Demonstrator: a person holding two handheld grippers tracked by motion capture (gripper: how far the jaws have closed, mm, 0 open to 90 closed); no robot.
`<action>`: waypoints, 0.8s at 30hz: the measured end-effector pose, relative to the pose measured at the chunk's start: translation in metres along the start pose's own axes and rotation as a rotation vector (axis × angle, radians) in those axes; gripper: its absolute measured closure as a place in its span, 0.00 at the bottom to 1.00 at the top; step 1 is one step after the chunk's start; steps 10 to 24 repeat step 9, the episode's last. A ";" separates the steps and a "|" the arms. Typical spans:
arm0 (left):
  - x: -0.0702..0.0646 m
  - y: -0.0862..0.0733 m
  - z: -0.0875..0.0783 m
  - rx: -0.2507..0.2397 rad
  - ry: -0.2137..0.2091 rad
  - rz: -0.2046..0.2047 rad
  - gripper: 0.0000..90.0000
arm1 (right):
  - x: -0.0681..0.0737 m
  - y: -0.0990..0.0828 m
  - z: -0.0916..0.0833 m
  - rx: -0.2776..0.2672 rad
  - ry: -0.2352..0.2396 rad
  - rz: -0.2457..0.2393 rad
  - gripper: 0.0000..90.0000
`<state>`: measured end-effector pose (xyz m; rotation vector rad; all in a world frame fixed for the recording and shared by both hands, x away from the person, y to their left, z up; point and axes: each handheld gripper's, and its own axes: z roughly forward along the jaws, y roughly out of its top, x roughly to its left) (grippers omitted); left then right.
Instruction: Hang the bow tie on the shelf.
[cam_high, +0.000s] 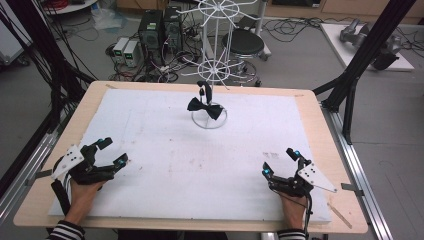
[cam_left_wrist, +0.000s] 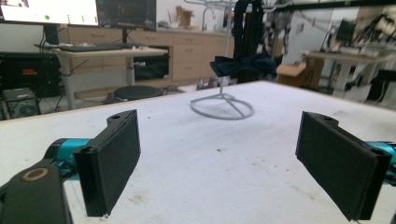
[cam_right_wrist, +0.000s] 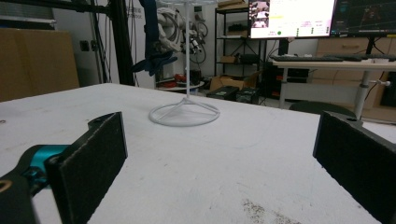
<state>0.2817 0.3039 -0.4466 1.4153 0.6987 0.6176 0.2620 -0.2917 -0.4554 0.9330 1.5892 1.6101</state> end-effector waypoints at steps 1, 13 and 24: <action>0.000 -0.004 -0.002 -0.011 0.005 -0.004 0.16 | 0.000 0.000 0.000 0.000 0.000 0.000 0.02; -0.002 -0.009 -0.003 -0.037 0.048 0.025 0.16 | 0.000 0.000 0.000 -0.003 0.001 -0.011 0.02; -0.002 -0.009 -0.003 -0.037 0.048 0.025 0.16 | 0.000 0.000 0.000 -0.003 0.001 -0.011 0.02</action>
